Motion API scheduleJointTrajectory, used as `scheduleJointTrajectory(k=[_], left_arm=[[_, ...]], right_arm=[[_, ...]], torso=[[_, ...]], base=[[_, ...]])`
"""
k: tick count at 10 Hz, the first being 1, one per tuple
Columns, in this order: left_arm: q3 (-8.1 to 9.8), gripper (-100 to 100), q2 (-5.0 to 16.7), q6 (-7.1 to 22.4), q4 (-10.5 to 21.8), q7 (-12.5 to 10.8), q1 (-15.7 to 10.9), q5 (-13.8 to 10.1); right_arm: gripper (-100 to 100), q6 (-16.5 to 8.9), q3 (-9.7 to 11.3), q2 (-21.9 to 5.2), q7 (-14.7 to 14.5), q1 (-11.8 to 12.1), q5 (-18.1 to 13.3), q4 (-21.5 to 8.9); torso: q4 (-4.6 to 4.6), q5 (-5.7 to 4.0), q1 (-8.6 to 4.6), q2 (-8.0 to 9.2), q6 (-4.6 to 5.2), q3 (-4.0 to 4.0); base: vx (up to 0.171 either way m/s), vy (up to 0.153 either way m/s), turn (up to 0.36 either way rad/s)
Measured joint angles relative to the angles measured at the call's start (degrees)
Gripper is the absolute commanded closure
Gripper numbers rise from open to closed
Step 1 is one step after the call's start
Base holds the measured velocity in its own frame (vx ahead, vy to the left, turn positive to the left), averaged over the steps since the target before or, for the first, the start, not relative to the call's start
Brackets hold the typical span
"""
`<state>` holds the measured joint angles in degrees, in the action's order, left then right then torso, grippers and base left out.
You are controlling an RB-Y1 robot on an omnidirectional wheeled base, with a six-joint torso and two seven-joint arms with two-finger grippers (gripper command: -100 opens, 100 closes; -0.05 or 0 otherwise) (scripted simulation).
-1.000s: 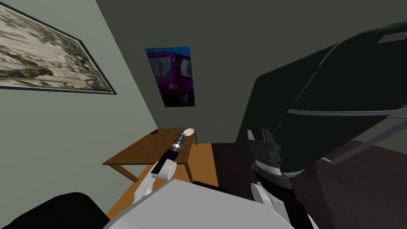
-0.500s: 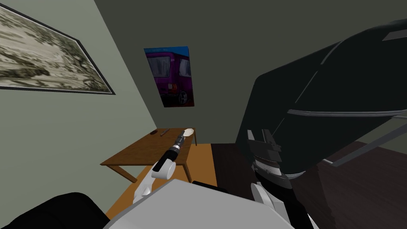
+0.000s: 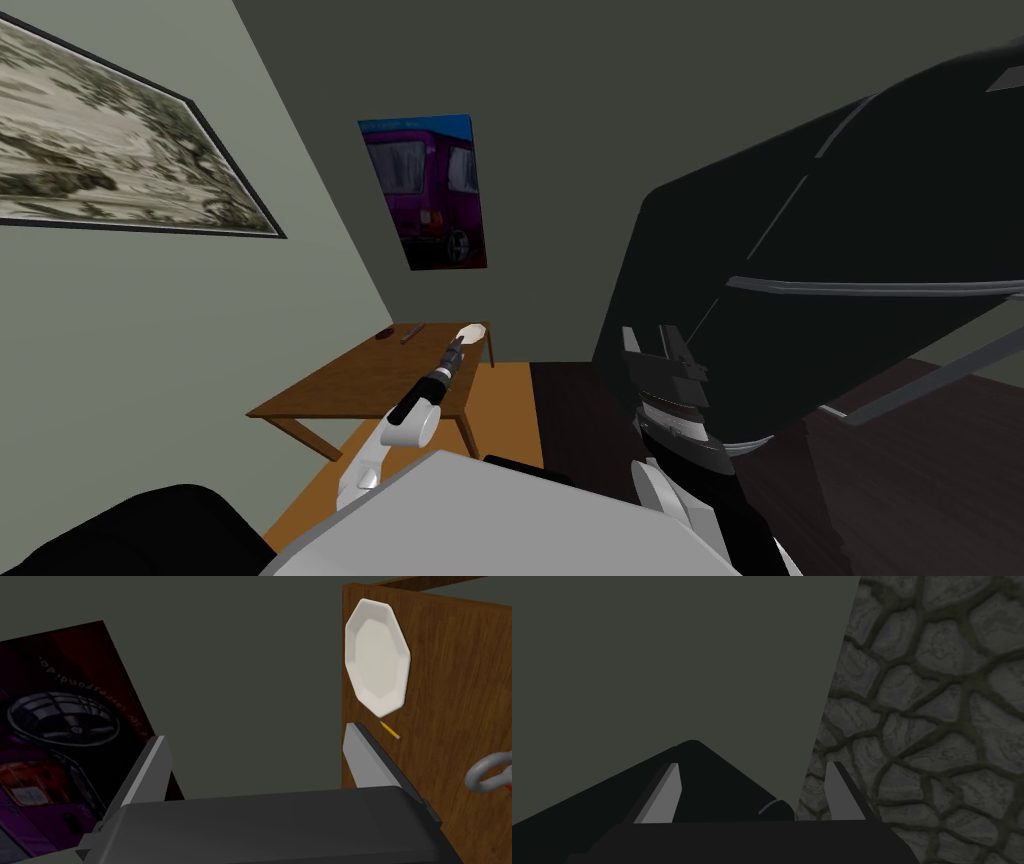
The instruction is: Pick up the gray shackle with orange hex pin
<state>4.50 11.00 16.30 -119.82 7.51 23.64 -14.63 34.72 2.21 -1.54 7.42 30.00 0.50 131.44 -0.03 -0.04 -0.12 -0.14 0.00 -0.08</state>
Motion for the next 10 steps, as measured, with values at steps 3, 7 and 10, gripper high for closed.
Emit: scheduleJointTrajectory(k=[3,7,10], left_arm=[[1.29,-100,-0.14,4.88,2.96,0.12,-1.11,-0.87],[3.29,-100,0.37,11.37,5.53,0.00,-2.01,-2.34],[4.46,-100,0.37,15.37,8.36,0.17,-3.28,-2.87]], right_arm=[[0,0.00,0.00,0.00,0.00,0.00,0.00,0.00],[0,0.00,0.00,0.00,0.00,0.00,0.00,0.00],[0,0.00,0.00,0.00,0.00,0.00,0.00,0.00]], torso=[[-0.01,0.02,0.05,-0.02,-0.01,-0.01],[0.00,0.01,0.05,-0.02,-0.01,-0.01],[-0.01,0.02,0.11,-0.02,0.00,-0.01]], base=[[0.035,-0.025,0.012],[0.040,-0.023,0.017],[0.044,-0.011,0.018]])
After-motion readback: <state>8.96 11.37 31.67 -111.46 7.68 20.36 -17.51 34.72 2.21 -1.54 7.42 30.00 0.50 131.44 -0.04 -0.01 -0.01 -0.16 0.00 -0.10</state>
